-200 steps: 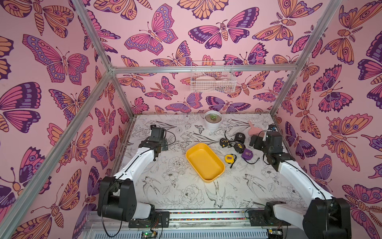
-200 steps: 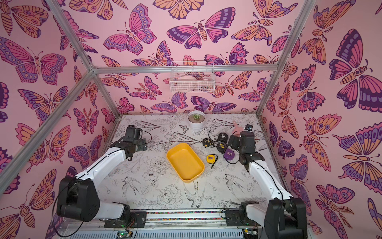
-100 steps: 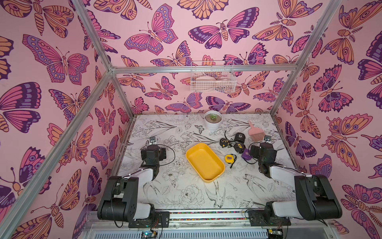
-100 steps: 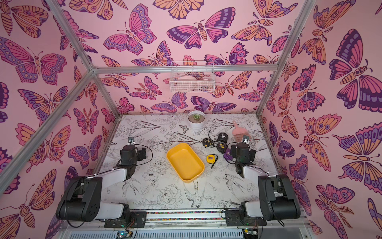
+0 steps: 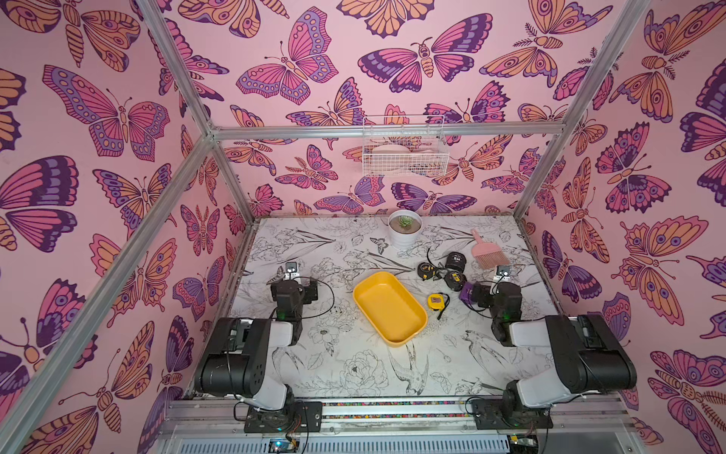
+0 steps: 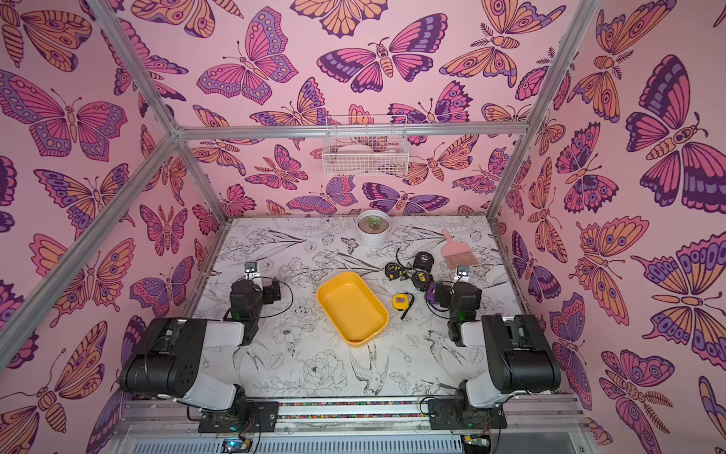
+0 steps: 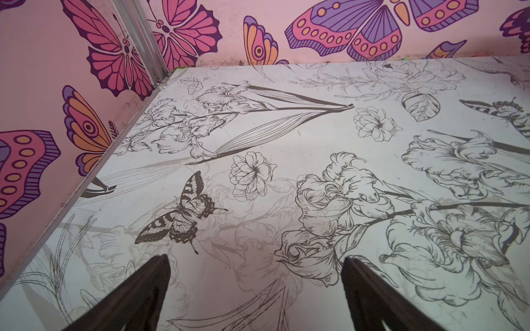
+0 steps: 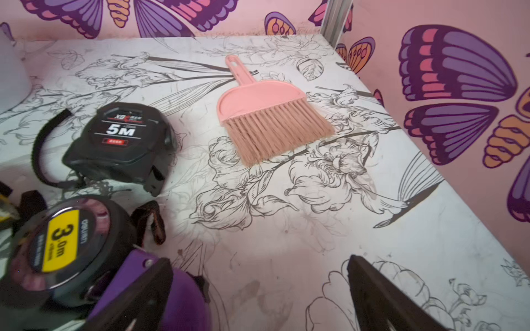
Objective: Take the tape measure out of the storage box
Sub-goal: Reset both arms
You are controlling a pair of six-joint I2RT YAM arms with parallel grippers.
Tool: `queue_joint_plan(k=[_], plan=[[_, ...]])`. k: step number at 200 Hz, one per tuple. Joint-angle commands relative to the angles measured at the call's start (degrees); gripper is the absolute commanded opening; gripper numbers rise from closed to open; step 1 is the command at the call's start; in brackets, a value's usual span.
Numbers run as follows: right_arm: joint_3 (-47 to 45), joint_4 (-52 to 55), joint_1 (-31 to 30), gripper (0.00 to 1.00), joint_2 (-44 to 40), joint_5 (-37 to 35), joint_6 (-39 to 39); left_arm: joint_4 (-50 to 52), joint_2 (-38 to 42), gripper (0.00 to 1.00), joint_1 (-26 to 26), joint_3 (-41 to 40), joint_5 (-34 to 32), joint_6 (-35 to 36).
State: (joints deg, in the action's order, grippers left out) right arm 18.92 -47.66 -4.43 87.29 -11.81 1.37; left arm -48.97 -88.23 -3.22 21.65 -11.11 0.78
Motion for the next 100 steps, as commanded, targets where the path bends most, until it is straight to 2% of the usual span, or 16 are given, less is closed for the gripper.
queue_joint_plan(k=[1, 15, 100], plan=[[2.5, -3.0, 1.6, 0.99, -0.5, 3.2, 0.1, -3.0, -0.3, 1.00, 0.7, -0.5, 0.2, -1.1], [3.4, 0.2, 2.0, 0.99, -1.2, 4.1, 0.3, -2.9, -0.3, 1.00, 0.7, -0.5, 0.3, -1.1], [3.8, 0.7, 3.0, 0.99, -1.0, 5.7, 0.9, -3.0, -0.3, 1.00, 0.7, -0.6, 0.2, -1.1]])
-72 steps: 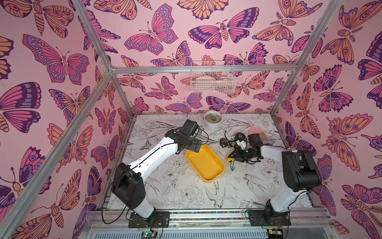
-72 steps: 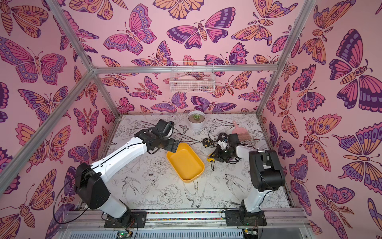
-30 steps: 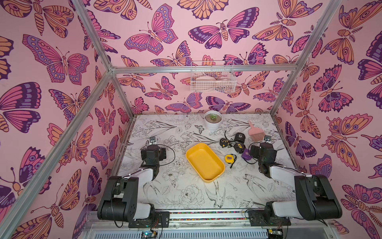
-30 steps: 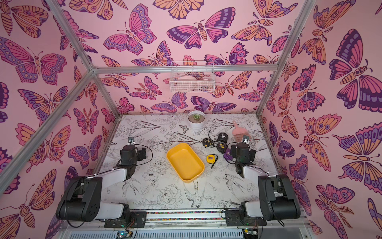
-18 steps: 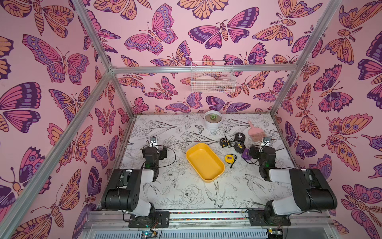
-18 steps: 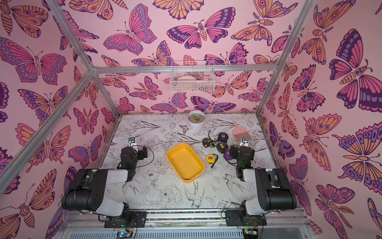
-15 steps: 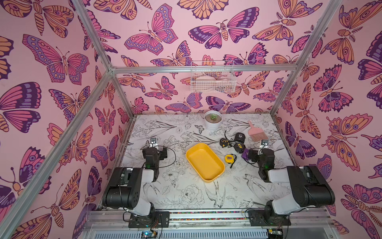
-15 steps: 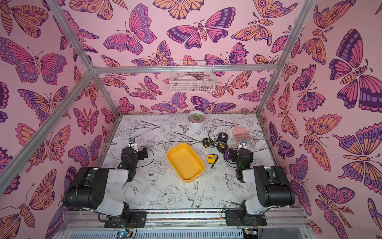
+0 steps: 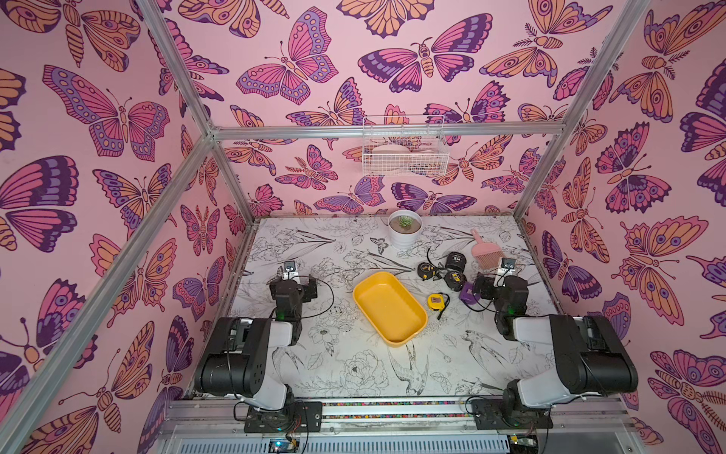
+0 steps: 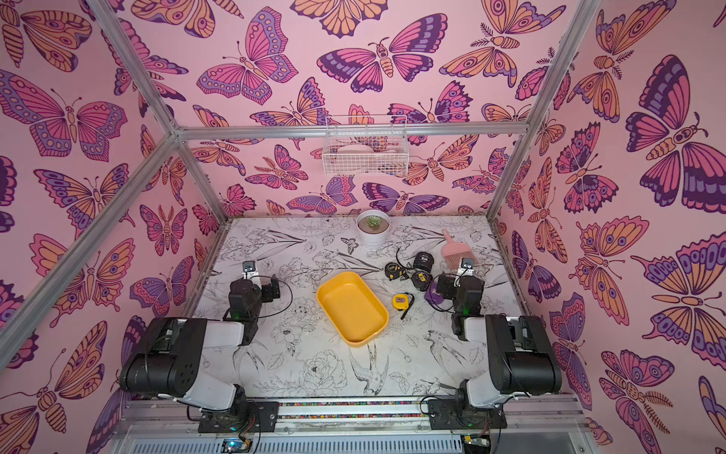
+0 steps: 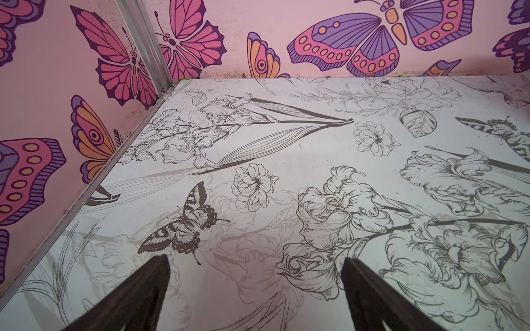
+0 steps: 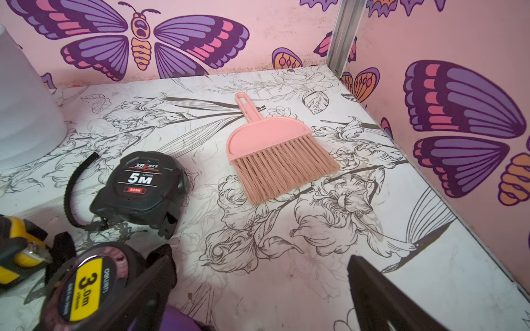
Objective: Take the tape measure out of the storage box
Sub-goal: Reset both arms
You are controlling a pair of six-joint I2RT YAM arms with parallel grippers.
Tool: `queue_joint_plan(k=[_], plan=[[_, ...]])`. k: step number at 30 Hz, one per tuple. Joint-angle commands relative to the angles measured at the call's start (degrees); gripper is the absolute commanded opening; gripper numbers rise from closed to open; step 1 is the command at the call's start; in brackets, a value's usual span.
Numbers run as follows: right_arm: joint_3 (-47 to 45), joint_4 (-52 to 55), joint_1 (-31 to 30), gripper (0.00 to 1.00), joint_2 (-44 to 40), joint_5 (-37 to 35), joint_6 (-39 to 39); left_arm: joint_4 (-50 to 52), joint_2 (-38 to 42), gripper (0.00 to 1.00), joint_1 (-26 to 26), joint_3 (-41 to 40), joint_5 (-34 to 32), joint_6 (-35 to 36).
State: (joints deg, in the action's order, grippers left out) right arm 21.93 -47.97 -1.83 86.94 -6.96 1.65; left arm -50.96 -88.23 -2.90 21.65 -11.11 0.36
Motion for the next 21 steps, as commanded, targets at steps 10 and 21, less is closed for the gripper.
queue_joint_plan(k=[10, 21], plan=[[0.8, 1.0, 0.4, 0.99, -0.6, 0.9, 0.6, -1.1, -0.3, 1.00, 0.4, -0.6, 0.3, -0.7], [0.8, 1.0, 0.4, 0.99, -0.6, 0.9, 0.6, -0.5, -0.3, 1.00, 0.5, -0.3, 0.7, -0.8]])
